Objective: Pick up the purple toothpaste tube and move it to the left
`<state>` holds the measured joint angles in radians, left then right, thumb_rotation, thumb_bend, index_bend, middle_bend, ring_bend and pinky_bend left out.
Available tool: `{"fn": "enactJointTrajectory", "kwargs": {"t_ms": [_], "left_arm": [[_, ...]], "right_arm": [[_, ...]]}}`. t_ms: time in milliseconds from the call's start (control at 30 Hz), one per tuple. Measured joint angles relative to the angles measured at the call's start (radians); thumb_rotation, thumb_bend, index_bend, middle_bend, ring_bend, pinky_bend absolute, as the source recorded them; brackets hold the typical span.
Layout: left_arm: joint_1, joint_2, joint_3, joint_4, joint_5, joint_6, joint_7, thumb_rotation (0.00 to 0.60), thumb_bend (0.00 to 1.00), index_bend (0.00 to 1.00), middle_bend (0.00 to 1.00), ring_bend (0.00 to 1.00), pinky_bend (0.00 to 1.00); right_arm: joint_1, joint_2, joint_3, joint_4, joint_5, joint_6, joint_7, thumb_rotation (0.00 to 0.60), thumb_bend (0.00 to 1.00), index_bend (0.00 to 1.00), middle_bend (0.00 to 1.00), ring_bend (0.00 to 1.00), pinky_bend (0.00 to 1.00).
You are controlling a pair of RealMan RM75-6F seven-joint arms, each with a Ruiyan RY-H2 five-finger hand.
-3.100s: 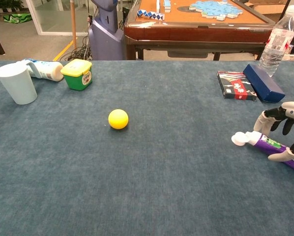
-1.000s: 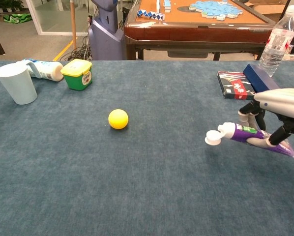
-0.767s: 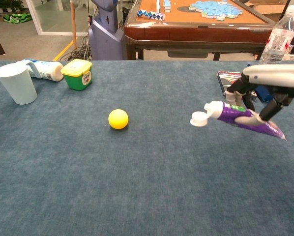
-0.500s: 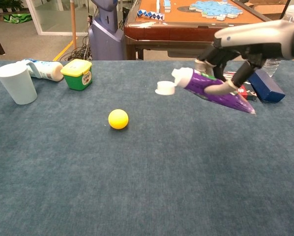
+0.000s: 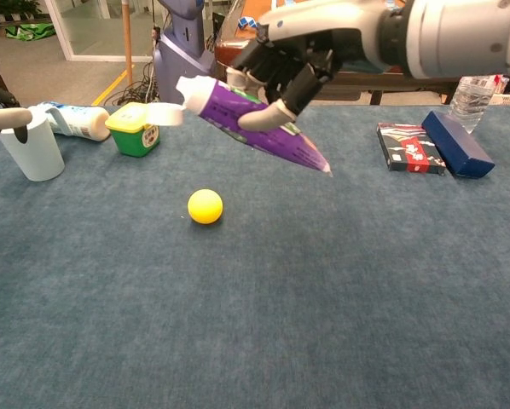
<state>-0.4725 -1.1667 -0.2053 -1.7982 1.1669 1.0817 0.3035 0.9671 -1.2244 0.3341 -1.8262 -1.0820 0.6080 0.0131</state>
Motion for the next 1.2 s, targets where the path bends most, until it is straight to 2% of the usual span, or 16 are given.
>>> {"fn": "enactJointTrajectory", "kwargs": {"t_ms": [67,167,533,900,1200], "left_arm": [[-0.01,-0.01,-0.002,-0.008,-0.028,-0.001,0.02,0.022,0.16,0.51,0.79,0.73,0.8],[-0.024,-0.022,-0.002,-0.017,-0.061,-0.006,0.042,0.001,0.16,0.54,0.82,0.77,0.82],[-0.07,-0.041,0.016,-0.056,-0.127,-0.019,0.096,0.0,0.16,0.56,0.84,0.79,0.83],[-0.109,-0.053,0.023,-0.092,-0.154,-0.012,0.134,0.0,0.16,0.55,0.84,0.79,0.83],[-0.137,-0.06,0.029,-0.084,-0.182,-0.016,0.148,0.0,0.16,0.55,0.84,0.79,0.83]], "right_arm": [[0.025,-0.022,0.006,0.013,0.032,0.016,-0.019,0.6,0.72,0.86,0.79,0.65,0.44],[0.06,-0.051,0.014,0.028,0.078,0.04,-0.049,0.6,0.72,0.87,0.8,0.67,0.45],[0.192,-0.13,0.023,0.077,0.238,0.105,-0.179,0.6,0.73,0.9,0.82,0.7,0.46],[0.299,-0.208,-0.017,0.139,0.388,0.149,-0.306,0.6,0.74,0.93,0.84,0.72,0.46],[0.328,-0.229,-0.047,0.151,0.421,0.17,-0.351,0.6,0.76,0.95,0.86,0.74,0.46]]}}
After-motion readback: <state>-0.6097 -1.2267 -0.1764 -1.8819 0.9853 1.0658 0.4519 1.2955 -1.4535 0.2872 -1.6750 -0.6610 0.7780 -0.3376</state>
